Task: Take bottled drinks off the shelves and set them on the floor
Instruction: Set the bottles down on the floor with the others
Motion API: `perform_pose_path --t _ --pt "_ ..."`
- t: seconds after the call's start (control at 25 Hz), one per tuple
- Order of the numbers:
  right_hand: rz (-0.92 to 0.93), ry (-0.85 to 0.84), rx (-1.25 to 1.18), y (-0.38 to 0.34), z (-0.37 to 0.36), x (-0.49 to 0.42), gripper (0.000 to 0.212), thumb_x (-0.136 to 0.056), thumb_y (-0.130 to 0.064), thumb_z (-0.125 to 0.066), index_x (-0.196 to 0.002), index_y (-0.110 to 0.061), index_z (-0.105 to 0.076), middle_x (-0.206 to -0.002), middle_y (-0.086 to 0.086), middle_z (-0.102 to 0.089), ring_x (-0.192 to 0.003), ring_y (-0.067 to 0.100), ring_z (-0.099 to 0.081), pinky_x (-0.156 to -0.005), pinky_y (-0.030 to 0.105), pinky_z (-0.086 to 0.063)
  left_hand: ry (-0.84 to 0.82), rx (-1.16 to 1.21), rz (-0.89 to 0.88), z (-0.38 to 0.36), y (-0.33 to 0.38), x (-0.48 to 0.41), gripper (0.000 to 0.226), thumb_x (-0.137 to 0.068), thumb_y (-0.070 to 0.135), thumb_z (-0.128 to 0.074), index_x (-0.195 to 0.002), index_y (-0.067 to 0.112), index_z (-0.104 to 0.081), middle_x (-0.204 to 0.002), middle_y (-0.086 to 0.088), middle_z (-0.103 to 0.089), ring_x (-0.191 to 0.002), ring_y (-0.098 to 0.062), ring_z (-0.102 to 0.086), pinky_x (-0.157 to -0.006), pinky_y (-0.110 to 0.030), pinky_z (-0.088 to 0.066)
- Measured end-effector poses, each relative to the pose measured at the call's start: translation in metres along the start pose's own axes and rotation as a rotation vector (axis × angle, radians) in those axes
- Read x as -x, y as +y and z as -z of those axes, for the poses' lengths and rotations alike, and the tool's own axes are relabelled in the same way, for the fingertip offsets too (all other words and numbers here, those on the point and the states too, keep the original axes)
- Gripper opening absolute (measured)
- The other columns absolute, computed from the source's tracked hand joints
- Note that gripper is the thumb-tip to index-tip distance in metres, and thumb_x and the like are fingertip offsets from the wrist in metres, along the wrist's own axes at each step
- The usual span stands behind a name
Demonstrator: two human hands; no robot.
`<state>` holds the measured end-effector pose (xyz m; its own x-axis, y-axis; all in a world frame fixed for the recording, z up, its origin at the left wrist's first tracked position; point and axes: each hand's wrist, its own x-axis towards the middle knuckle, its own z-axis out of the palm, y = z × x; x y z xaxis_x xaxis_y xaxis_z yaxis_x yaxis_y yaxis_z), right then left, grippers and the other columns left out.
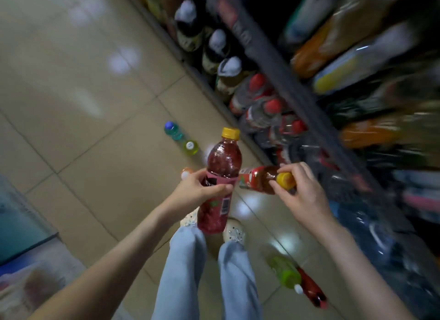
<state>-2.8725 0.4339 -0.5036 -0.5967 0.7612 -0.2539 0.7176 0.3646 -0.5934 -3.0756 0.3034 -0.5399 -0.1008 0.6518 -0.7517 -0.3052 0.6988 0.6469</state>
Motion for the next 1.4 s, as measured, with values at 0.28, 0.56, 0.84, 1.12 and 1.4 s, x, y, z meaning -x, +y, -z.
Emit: perform_pose_path --t 0.28,0.56,0.84,1.12,1.4 --pt "-0.124 0.325 -0.325 -0.100 0.229 0.149 0.014 -0.076 -0.041 -0.064 -0.086 -0.032 -0.062 -0.091 -0.011 -0.060 -0.087 -0.001 -0.054 -0.082 0.016 -0.042 -0.467 -0.082 -0.091 -0.109 0.158 0.152 0.038 -0.069 0.025 -0.071 -0.103 0.011 -0.061 -0.080 0.002 -0.074 -0.072 -0.011 -0.070 -0.060 -0.020 -0.053" --pt "-0.544 0.886 -0.862 -0.047 0.309 0.338 0.005 -0.085 -0.013 -0.070 -0.088 -0.015 -0.067 -0.086 0.006 -0.069 -0.068 0.012 -0.064 -0.059 0.026 -0.055 -0.839 -0.270 0.054 -0.277 0.146 0.249 0.070 -0.018 0.050 -0.093 -0.073 0.012 -0.076 -0.073 -0.010 -0.071 -0.060 -0.019 -0.068 -0.056 -0.026 -0.055" --pt "-0.913 1.404 -1.131 0.083 0.304 0.545 0.021 -0.078 -0.024 -0.078 -0.080 -0.022 -0.057 -0.094 0.010 -0.068 -0.088 0.029 -0.068 -0.084 0.046 -0.056 -0.857 -0.270 0.253 -0.502 0.001 0.345 0.064 -0.044 0.050 -0.086 -0.087 0.005 -0.070 -0.077 -0.015 -0.071 -0.064 -0.026 -0.069 -0.060 -0.034 -0.057" --pt "-0.716 1.321 -1.008 0.179 0.351 0.729 0.011 -0.085 -0.026 -0.072 -0.090 -0.017 -0.072 -0.085 -0.002 -0.075 -0.083 0.014 -0.070 -0.075 0.031 -0.056 -1.001 -0.494 0.207 -0.688 -0.061 0.379 0.075 -0.012 0.045 -0.095 -0.076 0.009 -0.077 -0.086 -0.015 -0.073 -0.074 -0.026 -0.071 -0.076 -0.040 -0.052" --pt "-0.735 1.537 -0.909 0.273 0.418 0.854 0.002 -0.085 -0.018 -0.071 -0.086 -0.016 -0.070 -0.076 -0.004 -0.070 -0.067 0.005 -0.064 -0.062 0.018 -0.051 -1.247 -0.711 0.033 -0.904 -0.091 0.406 0.102 -0.030 0.053 -0.092 -0.115 0.007 -0.060 -0.107 -0.015 -0.070 -0.094 -0.028 -0.068 -0.080 -0.038 -0.055"
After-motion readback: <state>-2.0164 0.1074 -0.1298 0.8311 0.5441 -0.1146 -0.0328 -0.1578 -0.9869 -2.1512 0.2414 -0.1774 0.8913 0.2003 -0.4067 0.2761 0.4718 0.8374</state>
